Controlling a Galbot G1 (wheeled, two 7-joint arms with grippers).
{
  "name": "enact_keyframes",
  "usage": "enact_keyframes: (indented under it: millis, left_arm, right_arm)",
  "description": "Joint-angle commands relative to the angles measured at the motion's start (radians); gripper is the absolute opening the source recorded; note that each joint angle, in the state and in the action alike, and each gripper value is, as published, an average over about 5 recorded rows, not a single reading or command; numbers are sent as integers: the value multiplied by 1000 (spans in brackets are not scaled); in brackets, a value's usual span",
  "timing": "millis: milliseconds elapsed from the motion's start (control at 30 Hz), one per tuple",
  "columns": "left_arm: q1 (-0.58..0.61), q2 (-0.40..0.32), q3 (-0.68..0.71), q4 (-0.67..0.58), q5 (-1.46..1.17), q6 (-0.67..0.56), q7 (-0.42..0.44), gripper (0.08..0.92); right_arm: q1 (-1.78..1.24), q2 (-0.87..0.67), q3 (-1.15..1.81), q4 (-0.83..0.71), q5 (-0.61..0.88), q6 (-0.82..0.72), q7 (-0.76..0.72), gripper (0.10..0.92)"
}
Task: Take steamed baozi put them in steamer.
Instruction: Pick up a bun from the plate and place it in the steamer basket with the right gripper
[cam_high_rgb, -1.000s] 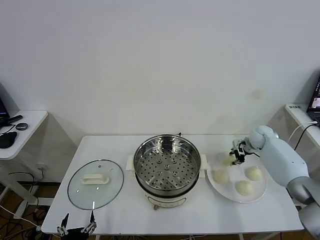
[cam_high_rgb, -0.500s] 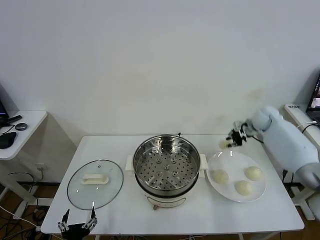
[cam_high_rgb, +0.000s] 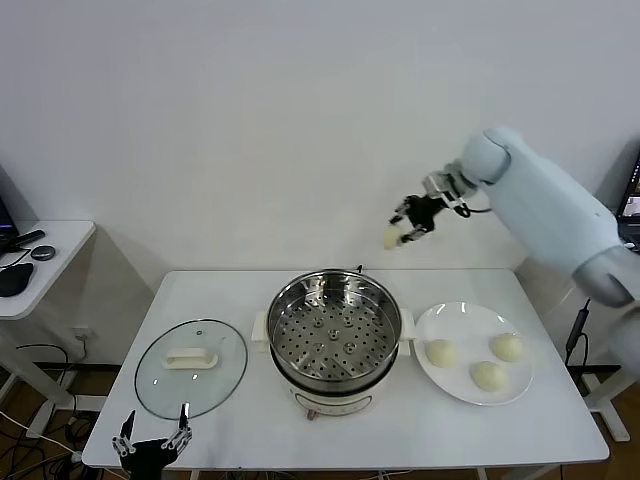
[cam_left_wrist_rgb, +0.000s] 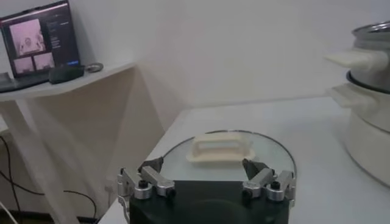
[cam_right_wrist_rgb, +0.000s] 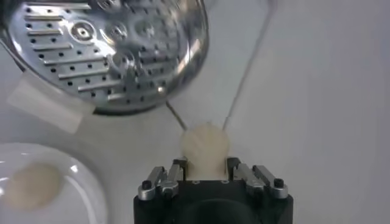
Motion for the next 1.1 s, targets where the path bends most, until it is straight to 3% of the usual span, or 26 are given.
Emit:
enact_keyframes:
  millis: [33, 233, 400, 600, 1100]
  left_arm:
    - [-3, -6, 2, 1, 6, -1, 0, 823]
    - [-17, -10, -1, 6, 4, -1, -5, 823]
    - [-15, -10, -5, 6, 1, -1, -7, 823]
    - [-13, -10, -5, 4, -9, 1, -6, 823]
    - [-31, -9, -10, 31, -22, 5, -3, 823]
  right_arm:
    - [111, 92, -177, 91, 49, 287, -37, 424]
    - [90, 126, -246, 152, -36, 439, -32, 428]
    - [34, 129, -247, 207, -143, 442, -21, 426]
    - [-4, 130, -264, 221, -172, 441, -16, 424]
    - [-128, 238, -151, -4, -324, 441, 32, 431]
